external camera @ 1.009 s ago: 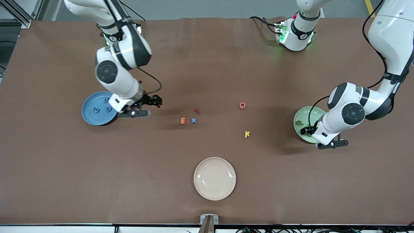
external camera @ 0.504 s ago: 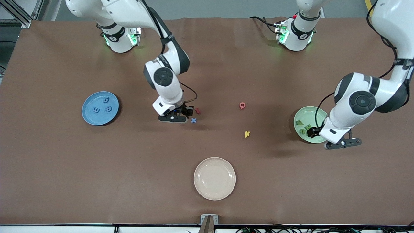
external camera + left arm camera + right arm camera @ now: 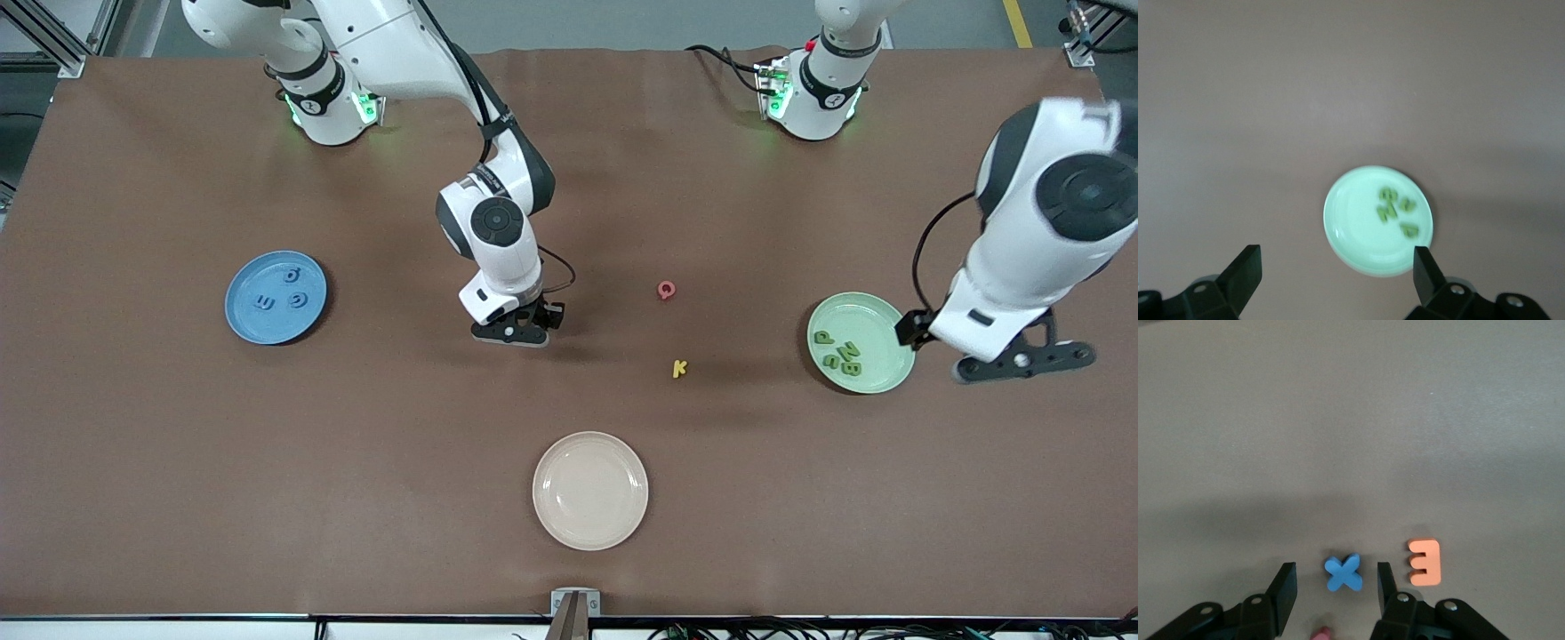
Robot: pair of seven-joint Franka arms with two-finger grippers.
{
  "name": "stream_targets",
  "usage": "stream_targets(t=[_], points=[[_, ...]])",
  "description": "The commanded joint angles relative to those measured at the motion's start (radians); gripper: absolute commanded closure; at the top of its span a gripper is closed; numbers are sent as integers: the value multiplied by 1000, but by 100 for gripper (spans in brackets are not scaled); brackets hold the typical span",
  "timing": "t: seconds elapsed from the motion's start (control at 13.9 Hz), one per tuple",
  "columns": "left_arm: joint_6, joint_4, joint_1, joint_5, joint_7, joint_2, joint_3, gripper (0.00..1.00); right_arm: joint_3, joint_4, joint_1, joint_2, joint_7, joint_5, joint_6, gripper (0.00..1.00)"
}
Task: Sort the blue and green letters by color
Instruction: 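Grasp the blue X with the right gripper while the left gripper returns to rest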
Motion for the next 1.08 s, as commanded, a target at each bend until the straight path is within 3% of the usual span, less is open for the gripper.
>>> stream_targets(t=[0.0, 0.43, 0.58, 0.72, 0.86, 1.01], points=[[-147, 133, 9, -50, 96, 15, -9, 0, -14, 45, 15, 42, 19, 11, -10, 46], [-189, 170, 22, -192, 162, -106, -8, 0, -16, 51, 13, 50, 19, 3, -10, 46], [-184, 152, -66, -298, 198, -187, 142, 0, -16, 51, 13, 57, 19, 3, -10, 46], [-186, 137, -253, -364, 284, -232, 393, 0, -16, 51, 13, 62, 19, 2, -9, 46], [-192, 129, -307, -428, 315, -258, 495, 0, -16, 50, 15, 63, 19, 3, -10, 54], [-210, 107, -399, -436, 315, -281, 602, 0, -16, 50, 15, 65, 20, 5, -12, 71]])
